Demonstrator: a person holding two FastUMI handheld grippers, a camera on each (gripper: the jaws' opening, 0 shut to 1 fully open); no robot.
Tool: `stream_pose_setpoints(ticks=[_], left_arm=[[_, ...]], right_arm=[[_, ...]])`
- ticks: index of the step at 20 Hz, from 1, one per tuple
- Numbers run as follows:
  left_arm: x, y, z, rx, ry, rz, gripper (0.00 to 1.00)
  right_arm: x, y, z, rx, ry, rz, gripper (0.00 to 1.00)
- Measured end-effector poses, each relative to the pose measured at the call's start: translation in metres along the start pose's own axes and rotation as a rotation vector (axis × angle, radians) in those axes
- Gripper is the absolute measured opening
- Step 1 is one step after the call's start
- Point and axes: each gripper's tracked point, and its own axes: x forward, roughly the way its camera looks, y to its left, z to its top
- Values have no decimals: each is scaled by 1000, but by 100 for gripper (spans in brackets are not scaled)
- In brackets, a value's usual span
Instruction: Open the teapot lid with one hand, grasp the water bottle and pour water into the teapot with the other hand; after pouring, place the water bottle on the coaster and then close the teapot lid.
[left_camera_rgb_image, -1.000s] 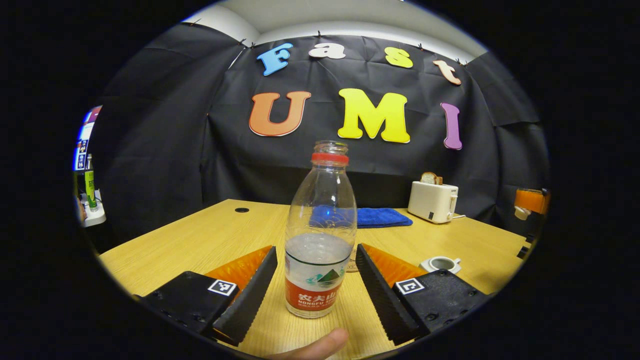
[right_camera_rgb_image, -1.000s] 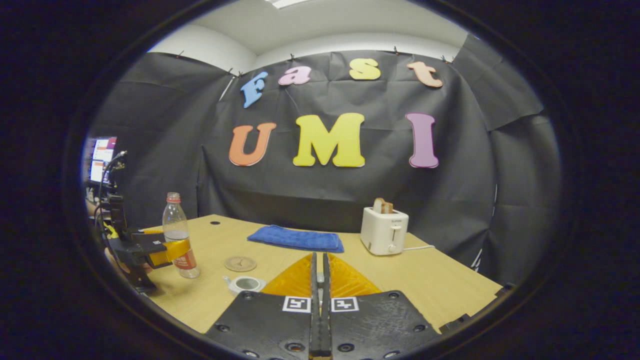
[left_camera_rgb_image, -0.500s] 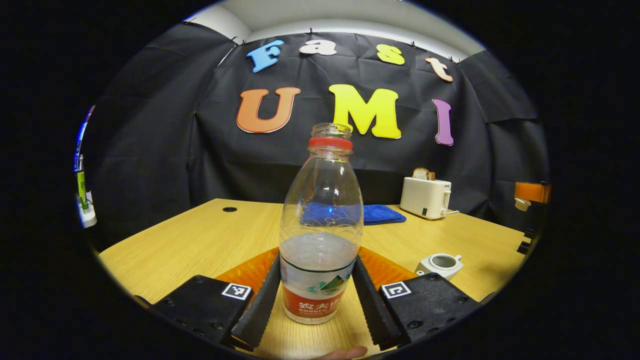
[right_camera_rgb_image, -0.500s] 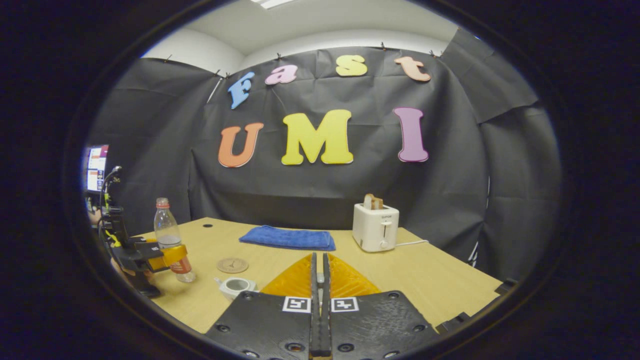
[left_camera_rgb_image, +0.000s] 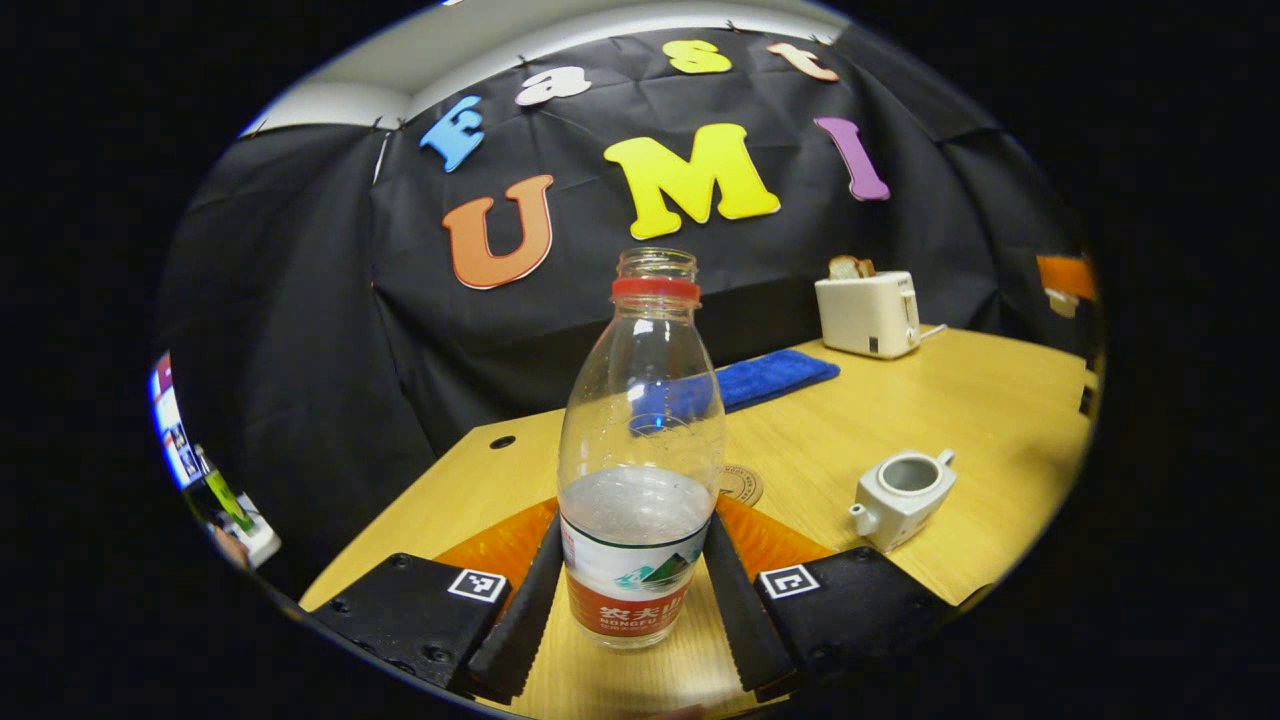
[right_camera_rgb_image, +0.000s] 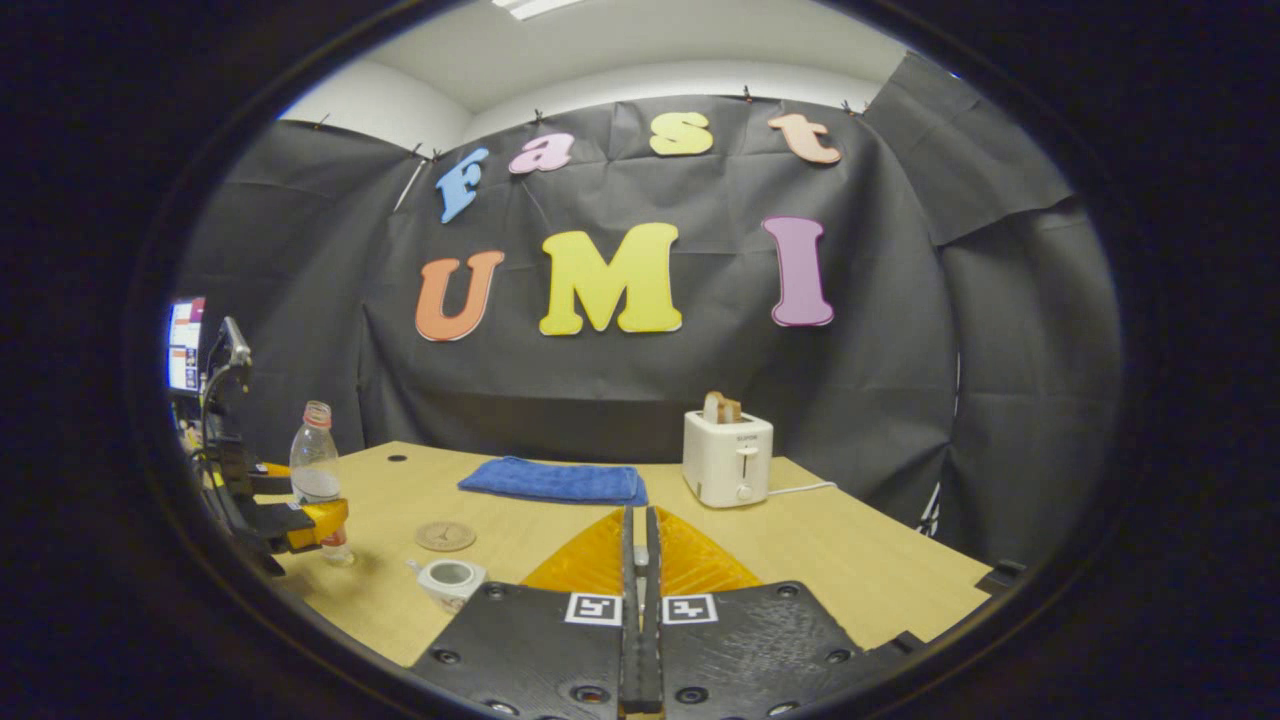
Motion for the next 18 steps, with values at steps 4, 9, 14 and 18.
stream_pose_setpoints(ticks=[4, 9, 14, 18], left_arm=[[-5, -5, 0, 270, 64, 34, 76], [-11, -12, -2, 581, 99, 57, 75], [-14, -11, -16, 813, 165, 75, 75], [-16, -13, -22, 940, 176, 65, 75]], right_arm=[[0, -16, 6, 19, -6, -23, 0], [-2, -25, 13, 22, -29, -44, 0], [-4, -23, 15, 4, -43, -43, 0], [-2, -24, 16, 1, -52, -48, 0]])
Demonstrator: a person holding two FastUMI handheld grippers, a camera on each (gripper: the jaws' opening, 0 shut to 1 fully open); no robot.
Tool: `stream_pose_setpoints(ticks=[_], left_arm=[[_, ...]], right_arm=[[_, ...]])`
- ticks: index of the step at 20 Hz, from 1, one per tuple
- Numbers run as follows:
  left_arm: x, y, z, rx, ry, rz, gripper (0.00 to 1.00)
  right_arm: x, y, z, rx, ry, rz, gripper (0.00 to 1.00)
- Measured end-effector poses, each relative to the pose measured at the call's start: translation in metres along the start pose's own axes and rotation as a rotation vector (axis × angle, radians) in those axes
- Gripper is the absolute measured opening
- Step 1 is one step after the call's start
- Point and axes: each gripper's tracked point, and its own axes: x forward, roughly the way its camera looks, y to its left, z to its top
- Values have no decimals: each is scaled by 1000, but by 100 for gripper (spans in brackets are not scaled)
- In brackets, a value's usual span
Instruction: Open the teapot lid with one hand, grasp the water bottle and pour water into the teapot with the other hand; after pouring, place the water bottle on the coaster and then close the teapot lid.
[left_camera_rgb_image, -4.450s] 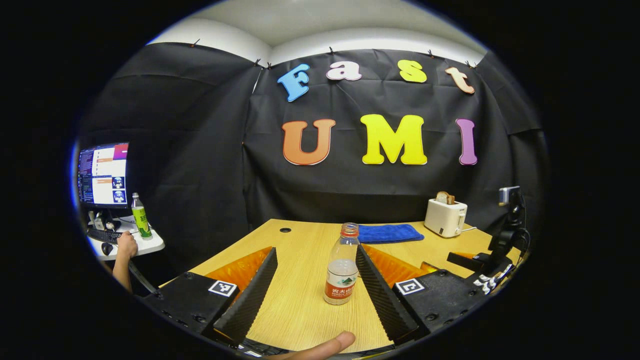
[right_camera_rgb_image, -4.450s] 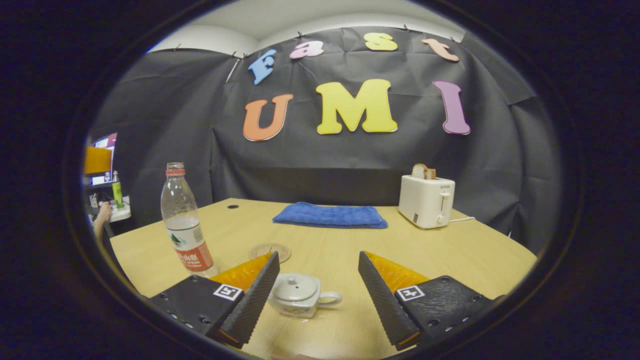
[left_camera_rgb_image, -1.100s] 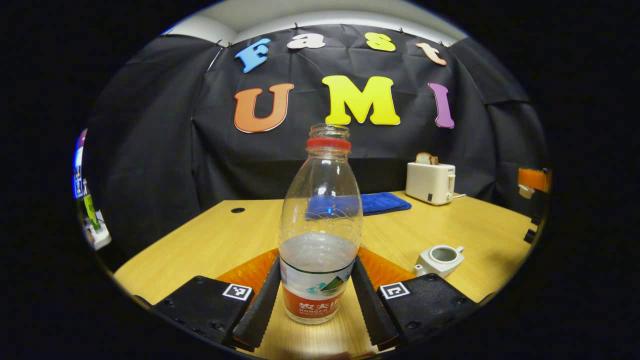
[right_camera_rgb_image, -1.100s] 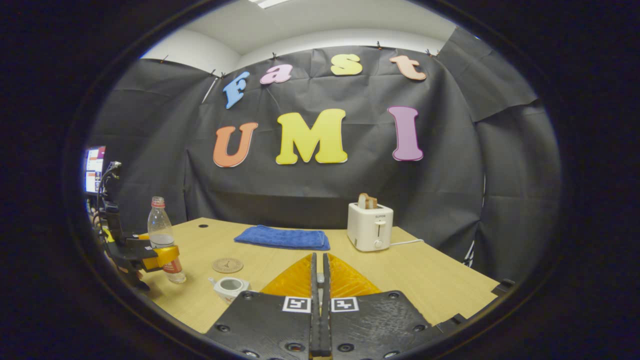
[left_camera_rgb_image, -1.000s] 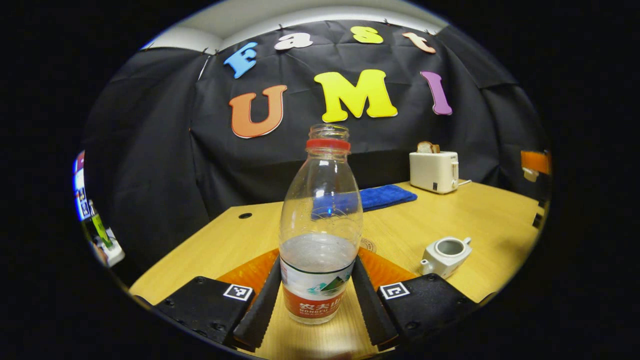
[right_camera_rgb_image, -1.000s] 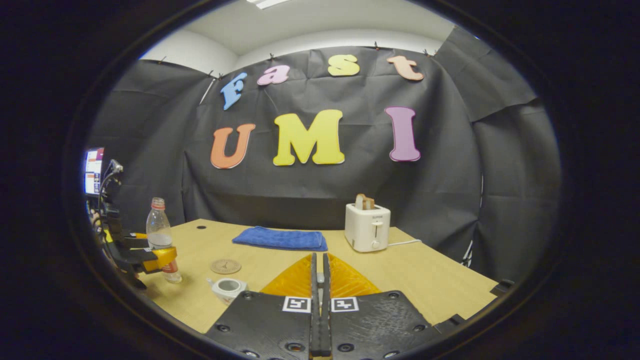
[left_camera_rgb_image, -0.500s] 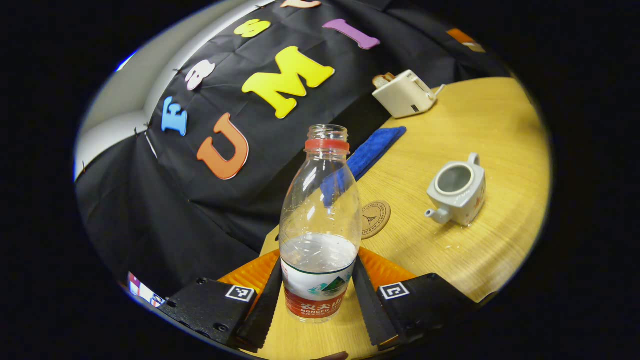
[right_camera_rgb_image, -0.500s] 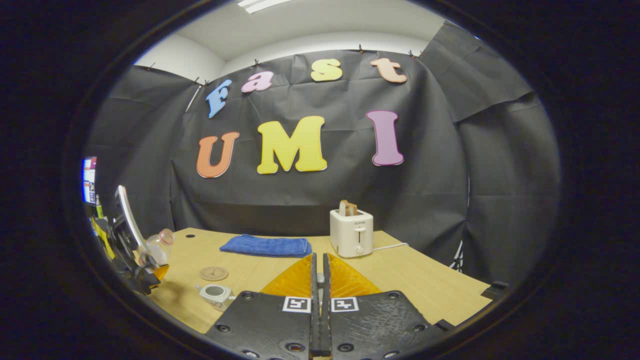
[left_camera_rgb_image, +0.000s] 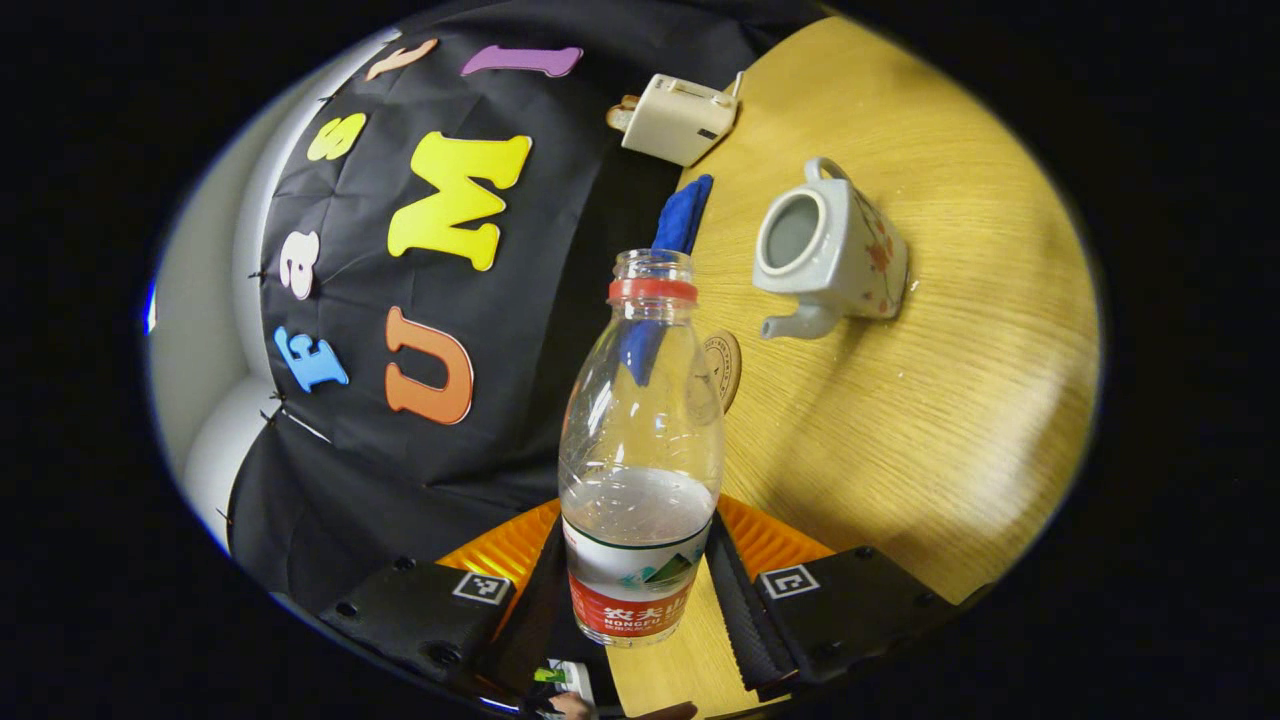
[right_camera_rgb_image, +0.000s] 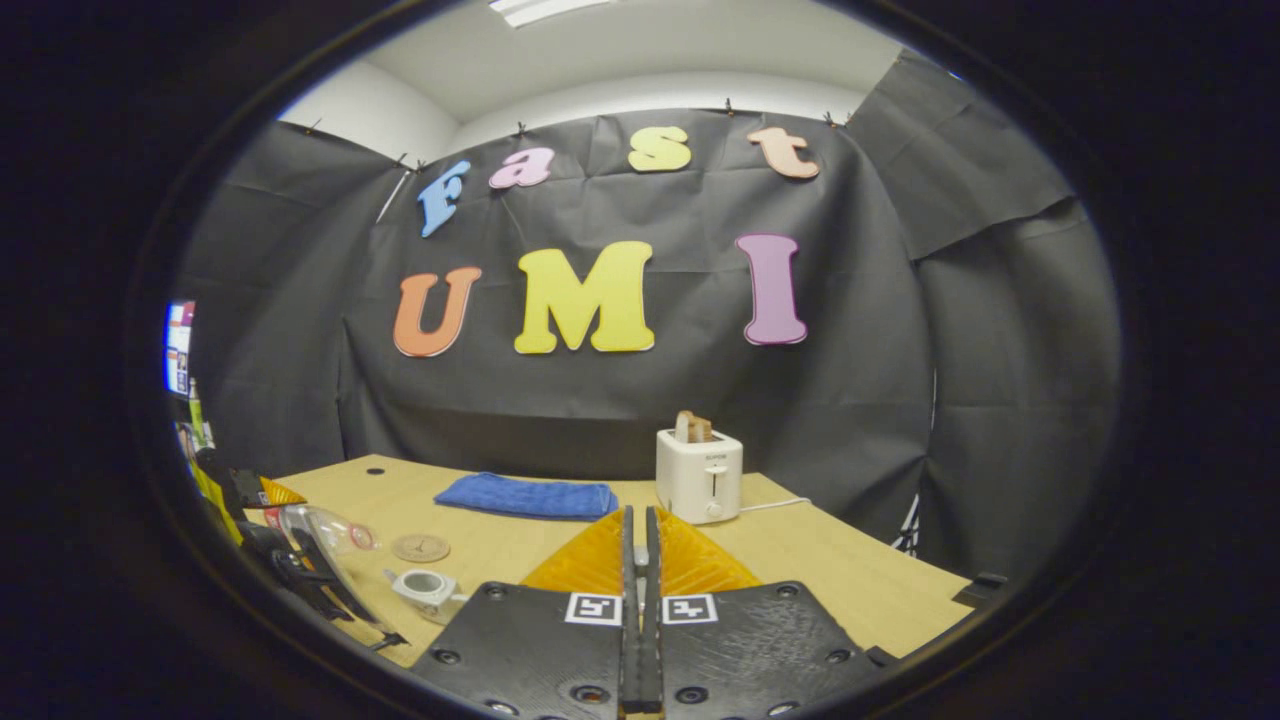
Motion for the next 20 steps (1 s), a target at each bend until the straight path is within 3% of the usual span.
stream_pose_setpoints(ticks=[15, 20], left_arm=[[-2, 11, 25, 396, 26, 2, 75], [-6, 20, 36, 472, 32, 18, 75]], right_arm=[[-6, 11, 6, -9, -14, 41, 0], [-6, 9, 9, 1, -21, 41, 0]])
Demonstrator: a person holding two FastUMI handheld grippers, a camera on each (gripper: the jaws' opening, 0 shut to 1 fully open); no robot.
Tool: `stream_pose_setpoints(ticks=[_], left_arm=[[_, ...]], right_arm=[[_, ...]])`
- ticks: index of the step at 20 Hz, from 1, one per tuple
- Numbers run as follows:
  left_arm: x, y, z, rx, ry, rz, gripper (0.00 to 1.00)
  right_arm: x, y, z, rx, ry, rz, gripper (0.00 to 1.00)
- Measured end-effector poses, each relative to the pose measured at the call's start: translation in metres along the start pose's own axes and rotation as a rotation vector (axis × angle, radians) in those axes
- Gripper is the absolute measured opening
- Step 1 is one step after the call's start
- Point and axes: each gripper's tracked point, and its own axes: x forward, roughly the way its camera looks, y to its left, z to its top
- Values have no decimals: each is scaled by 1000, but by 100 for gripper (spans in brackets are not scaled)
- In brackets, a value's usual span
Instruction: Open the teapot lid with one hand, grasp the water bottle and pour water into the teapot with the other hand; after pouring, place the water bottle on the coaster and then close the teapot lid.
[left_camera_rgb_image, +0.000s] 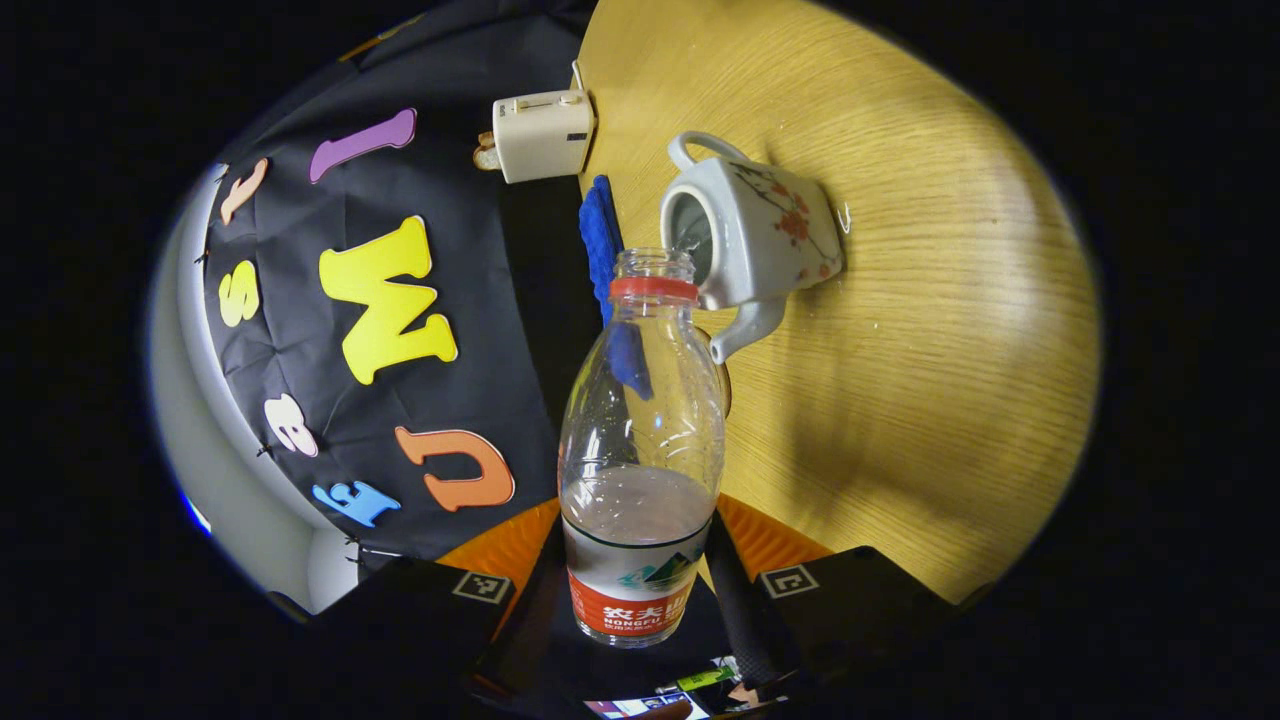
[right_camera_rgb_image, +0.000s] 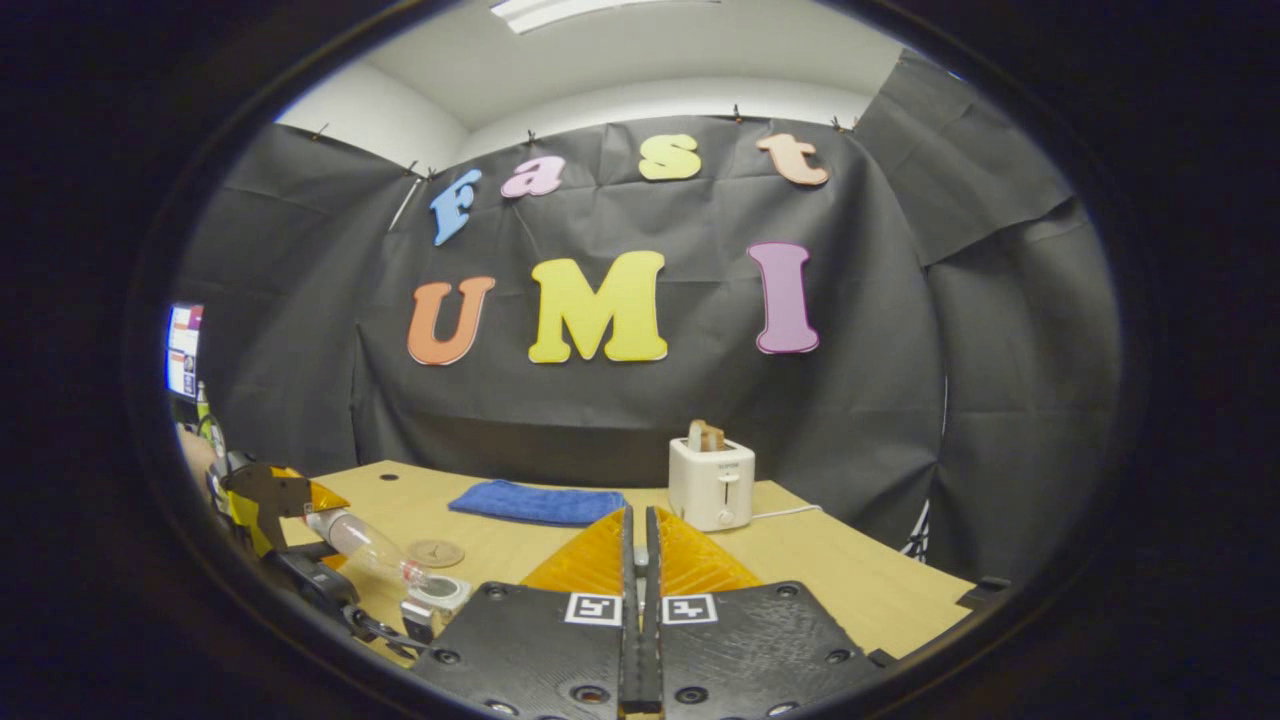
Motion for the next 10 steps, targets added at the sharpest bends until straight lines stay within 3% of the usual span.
stream_pose_setpoints(ticks=[8, 10], left_arm=[[-3, 16, 0, 122, 46, 9, 75], [-6, 22, 5, 165, 43, 19, 75]], right_arm=[[-2, -4, 3, 14, -2, 8, 0], [-3, 1, 4, 44, 5, 43, 0]])
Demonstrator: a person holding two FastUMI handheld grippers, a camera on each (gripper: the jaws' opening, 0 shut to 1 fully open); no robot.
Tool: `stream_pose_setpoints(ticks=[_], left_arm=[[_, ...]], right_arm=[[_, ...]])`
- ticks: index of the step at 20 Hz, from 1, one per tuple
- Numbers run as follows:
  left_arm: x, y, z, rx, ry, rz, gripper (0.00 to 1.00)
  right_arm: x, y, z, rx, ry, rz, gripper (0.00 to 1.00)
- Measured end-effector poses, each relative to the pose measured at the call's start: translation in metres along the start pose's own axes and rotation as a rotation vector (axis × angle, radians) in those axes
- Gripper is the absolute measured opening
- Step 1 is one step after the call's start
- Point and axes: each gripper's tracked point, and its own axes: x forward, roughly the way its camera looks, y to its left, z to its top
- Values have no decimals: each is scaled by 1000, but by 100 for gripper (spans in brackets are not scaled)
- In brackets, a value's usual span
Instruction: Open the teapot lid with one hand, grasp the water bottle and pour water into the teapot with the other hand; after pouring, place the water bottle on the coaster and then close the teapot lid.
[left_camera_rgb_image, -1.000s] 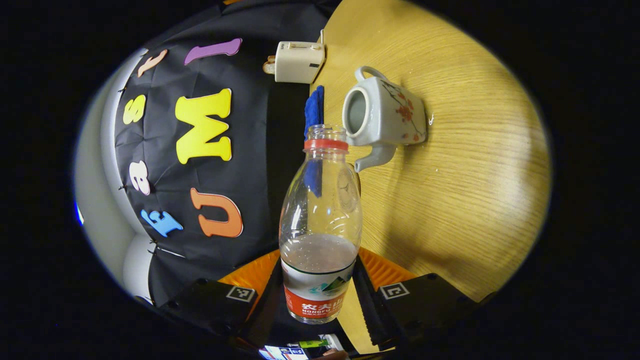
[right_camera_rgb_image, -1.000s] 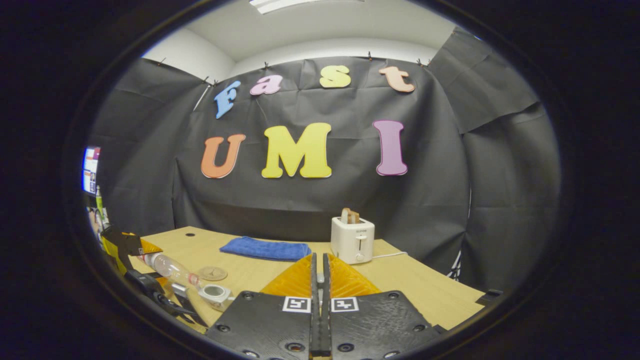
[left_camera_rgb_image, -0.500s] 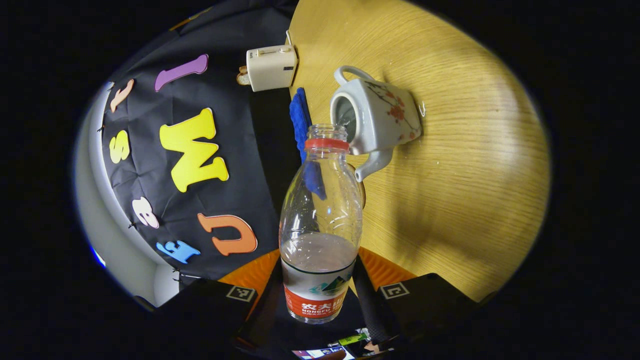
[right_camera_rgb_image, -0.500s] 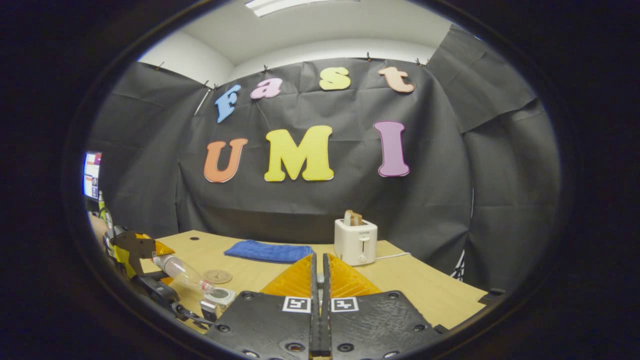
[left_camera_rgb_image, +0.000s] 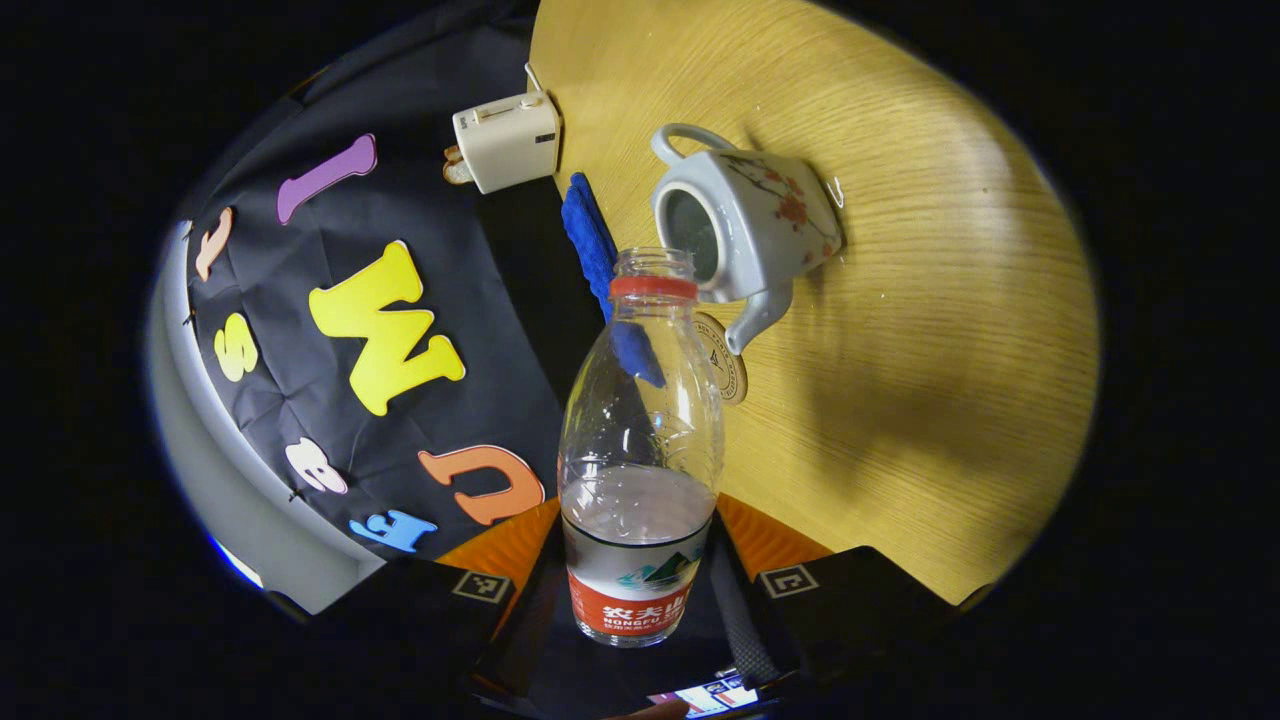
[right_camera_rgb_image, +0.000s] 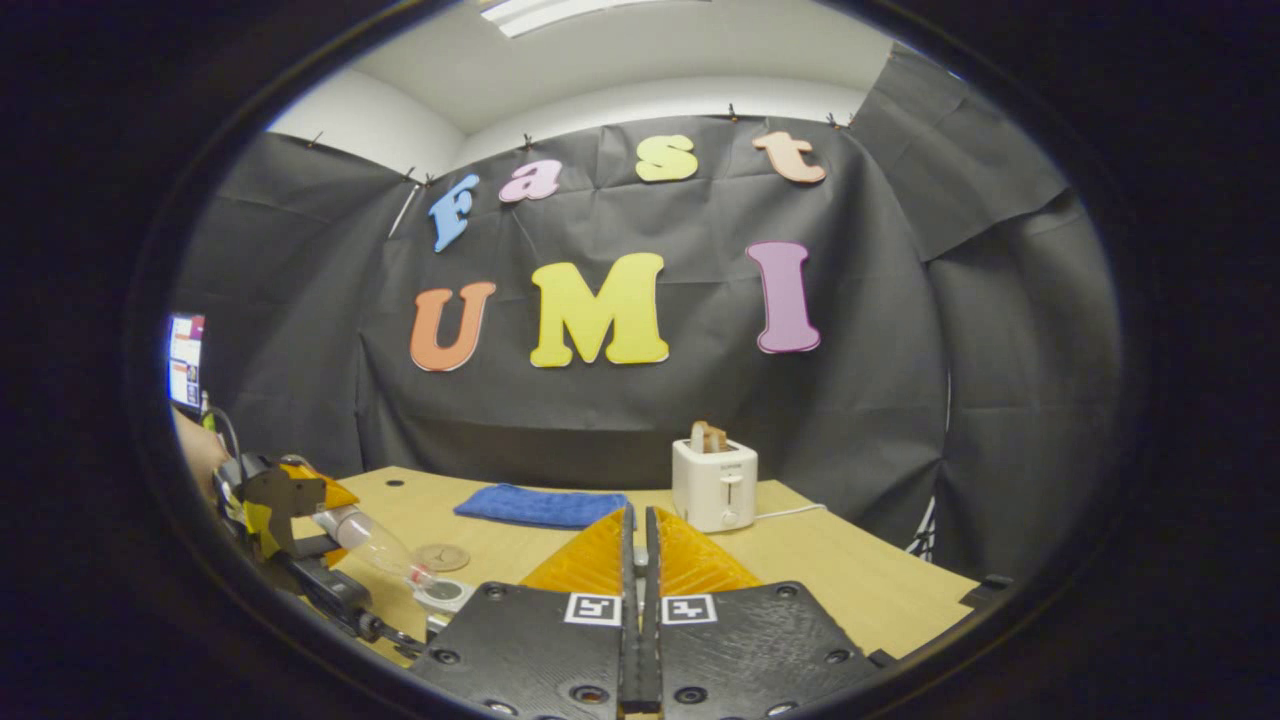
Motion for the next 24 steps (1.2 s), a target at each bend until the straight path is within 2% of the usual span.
stream_pose_setpoints(ticks=[7, 14, 21, 24], left_arm=[[-7, 12, 10, 104, 25, 24, 75], [-9, 17, 6, 158, 60, 24, 75], [-8, 18, 4, 165, 59, 16, 75], [-3, 10, 6, 93, 22, -4, 75]], right_arm=[[-2, -14, 8, 18, -11, -4, 0], [-6, -23, 15, 5, -34, -22, 0], [-2, -22, 11, -2, -22, -17, 0], [-2, -23, 10, -7, -19, -18, 0]])
